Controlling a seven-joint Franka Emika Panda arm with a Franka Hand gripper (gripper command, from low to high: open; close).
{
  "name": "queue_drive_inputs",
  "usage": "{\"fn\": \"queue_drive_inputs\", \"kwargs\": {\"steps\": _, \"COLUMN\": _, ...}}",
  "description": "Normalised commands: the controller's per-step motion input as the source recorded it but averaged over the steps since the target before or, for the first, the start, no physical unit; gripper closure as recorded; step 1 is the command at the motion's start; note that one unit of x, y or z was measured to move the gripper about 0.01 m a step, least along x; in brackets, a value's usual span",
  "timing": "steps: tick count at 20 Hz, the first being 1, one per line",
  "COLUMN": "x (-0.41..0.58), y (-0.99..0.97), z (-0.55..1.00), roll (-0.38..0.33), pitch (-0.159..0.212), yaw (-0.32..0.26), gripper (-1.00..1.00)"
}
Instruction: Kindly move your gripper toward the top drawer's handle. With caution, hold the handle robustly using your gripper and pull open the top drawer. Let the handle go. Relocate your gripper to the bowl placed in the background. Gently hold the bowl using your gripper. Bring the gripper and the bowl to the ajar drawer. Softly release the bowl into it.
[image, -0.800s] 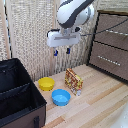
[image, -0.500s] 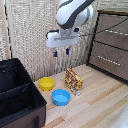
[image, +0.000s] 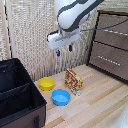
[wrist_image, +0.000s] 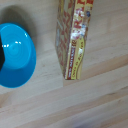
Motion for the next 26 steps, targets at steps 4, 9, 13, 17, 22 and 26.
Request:
{"fn": "queue_drive_inputs", "kwargs": {"steps": 4, "x": 0.000, "y": 0.00, "z": 0.24, "roll": -0.332, "pitch": 0.009, "yaw": 0.128, "gripper": -1.00}}
{"fn": "queue_drive_inputs", "kwargs": {"steps": 9, "x": 0.000, "y": 0.00, "z": 0.21, "roll": -0.340, "pitch": 0.009, "yaw": 0.122, "gripper": -1.00}}
{"fn": "queue_drive_inputs", "kwargs": {"steps": 13, "x": 0.000, "y": 0.00, "z": 0.16, "roll": -0.354, "pitch": 0.012, "yaw": 0.111, "gripper": -1.00}}
{"fn": "queue_drive_inputs", "kwargs": {"steps": 17, "x": 0.000, "y": 0.00, "z": 0.14, "roll": -0.362, "pitch": 0.013, "yaw": 0.105, "gripper": -1.00}}
{"fn": "queue_drive_inputs", "kwargs": {"steps": 22, "x": 0.000, "y": 0.00, "z": 0.12, "roll": -0.367, "pitch": 0.015, "yaw": 0.099, "gripper": -1.00}}
{"fn": "queue_drive_inputs", "kwargs": {"steps": 26, "x": 0.026, "y": 0.00, "z": 0.10, "roll": -0.375, "pitch": 0.020, "yaw": 0.080, "gripper": -1.00}}
